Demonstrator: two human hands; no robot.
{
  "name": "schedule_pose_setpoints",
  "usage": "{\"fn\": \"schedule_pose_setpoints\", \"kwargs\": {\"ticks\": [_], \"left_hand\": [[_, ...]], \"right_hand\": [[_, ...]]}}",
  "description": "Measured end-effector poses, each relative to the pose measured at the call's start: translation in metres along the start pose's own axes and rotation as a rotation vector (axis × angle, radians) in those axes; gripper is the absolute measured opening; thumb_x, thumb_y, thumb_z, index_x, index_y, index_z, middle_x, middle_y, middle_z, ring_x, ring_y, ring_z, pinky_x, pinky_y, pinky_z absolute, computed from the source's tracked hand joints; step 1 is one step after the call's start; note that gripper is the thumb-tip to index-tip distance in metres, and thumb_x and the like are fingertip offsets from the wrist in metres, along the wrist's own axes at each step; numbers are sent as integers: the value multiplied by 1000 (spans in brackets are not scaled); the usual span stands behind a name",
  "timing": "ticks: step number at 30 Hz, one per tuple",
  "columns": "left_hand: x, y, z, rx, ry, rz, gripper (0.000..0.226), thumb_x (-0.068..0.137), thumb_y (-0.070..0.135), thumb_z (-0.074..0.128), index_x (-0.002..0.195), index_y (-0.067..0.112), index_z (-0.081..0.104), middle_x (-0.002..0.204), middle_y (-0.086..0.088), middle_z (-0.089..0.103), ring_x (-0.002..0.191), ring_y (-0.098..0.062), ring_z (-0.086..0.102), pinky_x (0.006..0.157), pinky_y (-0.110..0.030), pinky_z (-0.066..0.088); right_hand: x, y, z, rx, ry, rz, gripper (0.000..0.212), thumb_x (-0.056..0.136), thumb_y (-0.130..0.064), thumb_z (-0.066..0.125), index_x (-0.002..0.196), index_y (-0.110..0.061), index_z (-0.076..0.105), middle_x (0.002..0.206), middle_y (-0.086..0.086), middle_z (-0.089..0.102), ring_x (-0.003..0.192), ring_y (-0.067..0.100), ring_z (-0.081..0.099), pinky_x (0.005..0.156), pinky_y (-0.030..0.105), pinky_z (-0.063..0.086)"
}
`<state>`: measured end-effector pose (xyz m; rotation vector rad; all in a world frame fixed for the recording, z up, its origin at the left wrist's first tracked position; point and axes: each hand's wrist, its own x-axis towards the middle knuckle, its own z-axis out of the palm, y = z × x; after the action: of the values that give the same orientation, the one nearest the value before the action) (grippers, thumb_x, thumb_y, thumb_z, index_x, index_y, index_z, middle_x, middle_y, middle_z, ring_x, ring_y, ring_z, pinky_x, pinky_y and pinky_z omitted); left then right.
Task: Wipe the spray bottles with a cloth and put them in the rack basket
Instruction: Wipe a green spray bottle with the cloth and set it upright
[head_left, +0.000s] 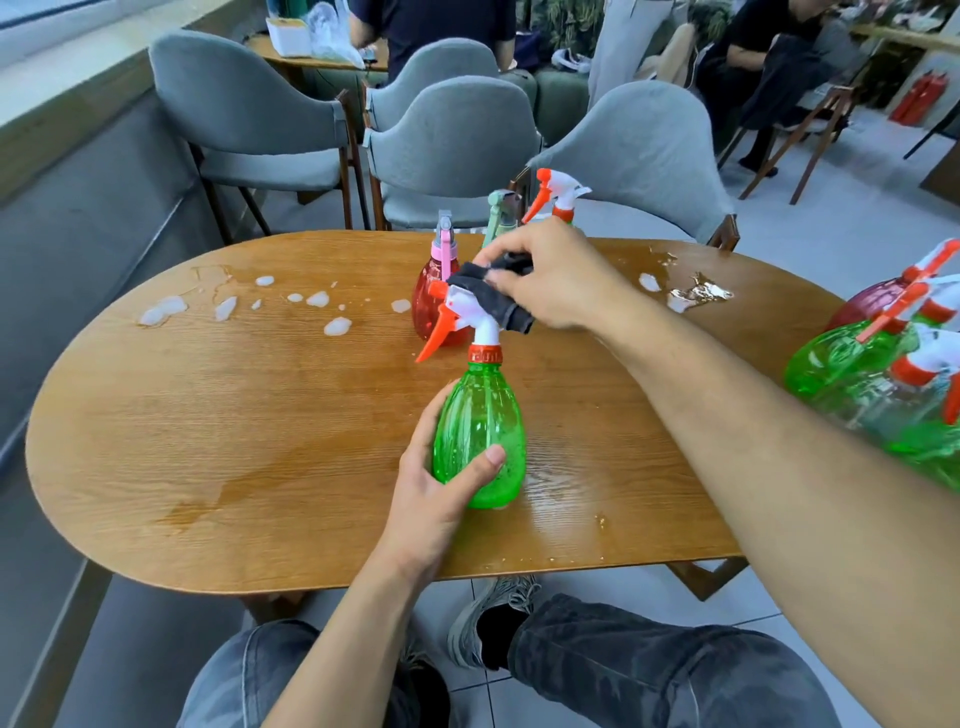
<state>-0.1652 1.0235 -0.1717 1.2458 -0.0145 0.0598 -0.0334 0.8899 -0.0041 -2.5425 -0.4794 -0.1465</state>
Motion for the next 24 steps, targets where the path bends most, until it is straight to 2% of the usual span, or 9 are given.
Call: {"fn": "schedule_pose_setpoints", "kwargs": {"ticks": [5, 8, 10, 12, 14, 17, 19, 22, 24], "left_hand": [[0, 0, 3, 10, 14, -5, 77, 72, 40, 89, 143, 44, 60, 138, -3, 70, 125, -29, 69, 91, -49, 61], [1, 5, 6, -15, 70, -8, 78, 72, 42, 88, 144, 41, 58, 137, -2, 71, 128, -30, 68, 100, -48, 60], [0, 10, 6, -51, 66, -27, 80, 75, 44, 86, 148, 44, 54, 140, -2, 69, 130, -37, 66, 95, -57, 60], [-3, 18, 7, -60, 37, -47, 82, 77, 47, 83, 151, 51, 49, 144, 3, 66, 126, -36, 69, 77, -53, 64], [-6, 27, 10, -38, 16, -58, 82, 77, 53, 80, 151, 57, 46, 145, 11, 63, 123, -32, 71, 66, -46, 64], [-10, 42, 18, 2, -10, -26, 78, 80, 61, 73, 153, 59, 43, 148, 22, 59, 128, -26, 68, 73, -53, 65], [-14, 51, 23, 40, -37, 3, 78, 82, 62, 70, 155, 58, 41, 149, 29, 55, 129, -20, 67, 71, -52, 65], [-21, 66, 30, 74, -78, 36, 85, 80, 61, 70, 158, 55, 37, 142, 38, 55, 126, -10, 67, 60, -44, 64], [-26, 73, 33, 109, -99, 55, 93, 76, 54, 77, 158, 54, 35, 138, 36, 57, 122, -12, 69, 61, -43, 64]], "right_hand": [[-17, 29, -8, -16, -121, 105, 21, 103, -14, 66, 121, -22, 75, 117, -4, 67, 107, 11, 58, 90, 21, 40], [-28, 53, -3, 44, 7, 171, 18, 106, -13, 58, 109, -30, 64, 115, -2, 65, 102, 19, 59, 78, 29, 41], [-41, 61, 0, 253, 119, 235, 21, 107, -11, 53, 109, -30, 61, 108, 1, 65, 90, 22, 60, 68, 30, 43], [-61, 58, 5, 587, 148, 276, 26, 109, -8, 49, 115, -30, 63, 96, 2, 63, 70, 19, 56, 54, 25, 39], [-83, 51, 14, 880, 71, 246, 28, 111, -6, 47, 123, -24, 65, 88, 8, 61, 57, 16, 47, 44, 22, 33], [-104, 40, 27, 1122, -42, 165, 30, 111, -3, 44, 121, -21, 67, 81, 12, 58, 50, 10, 42, 42, 18, 31], [-107, 38, 30, 1143, -33, 147, 31, 111, -3, 44, 120, -22, 68, 81, 9, 62, 54, 13, 49, 47, 18, 35], [-104, 34, 29, 1181, 47, 182, 40, 110, -4, 47, 113, -33, 75, 100, 12, 68, 90, 28, 51, 65, 30, 35], [-104, 31, 26, 1181, 97, 228, 44, 109, -5, 48, 113, -38, 76, 106, 10, 73, 96, 30, 52, 66, 32, 33]]}}
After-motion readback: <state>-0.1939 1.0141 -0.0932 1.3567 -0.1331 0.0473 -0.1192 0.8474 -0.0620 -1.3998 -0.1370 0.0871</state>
